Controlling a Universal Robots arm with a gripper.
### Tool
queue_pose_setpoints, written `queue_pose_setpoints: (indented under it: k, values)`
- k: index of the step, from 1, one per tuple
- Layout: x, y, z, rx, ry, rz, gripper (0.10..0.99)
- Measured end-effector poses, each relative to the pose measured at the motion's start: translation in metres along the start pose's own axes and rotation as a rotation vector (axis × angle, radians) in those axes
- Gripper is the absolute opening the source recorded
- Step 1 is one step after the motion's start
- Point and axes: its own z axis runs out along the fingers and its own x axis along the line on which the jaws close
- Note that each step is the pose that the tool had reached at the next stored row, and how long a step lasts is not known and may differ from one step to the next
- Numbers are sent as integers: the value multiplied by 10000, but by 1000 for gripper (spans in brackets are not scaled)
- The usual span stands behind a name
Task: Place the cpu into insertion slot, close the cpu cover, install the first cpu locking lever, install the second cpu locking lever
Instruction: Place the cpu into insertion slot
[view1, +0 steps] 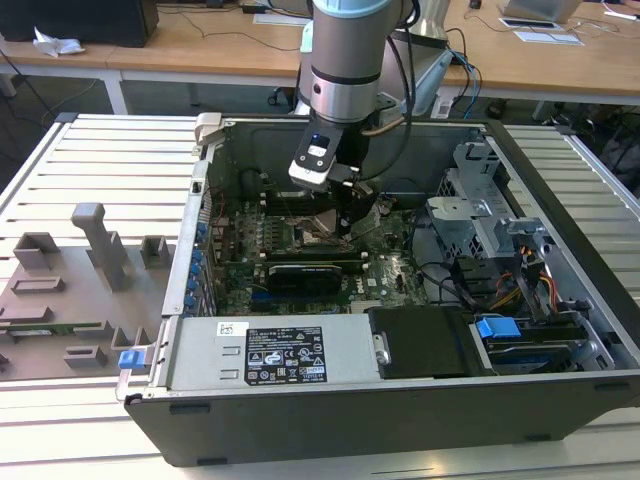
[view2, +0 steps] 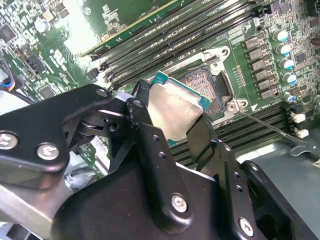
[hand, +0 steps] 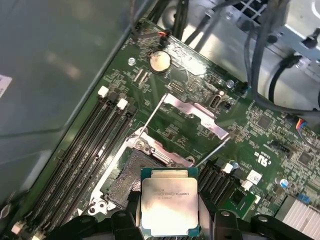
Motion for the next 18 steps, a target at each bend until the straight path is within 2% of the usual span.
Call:
queue_pose_setpoints:
  k: [5,11,18]
  values:
    - [-1,1,2,104,-89,1000,541]
    - [-4,7,4,148,-90,1767,541]
    - [-12,20,6,176,-83,2350,541]
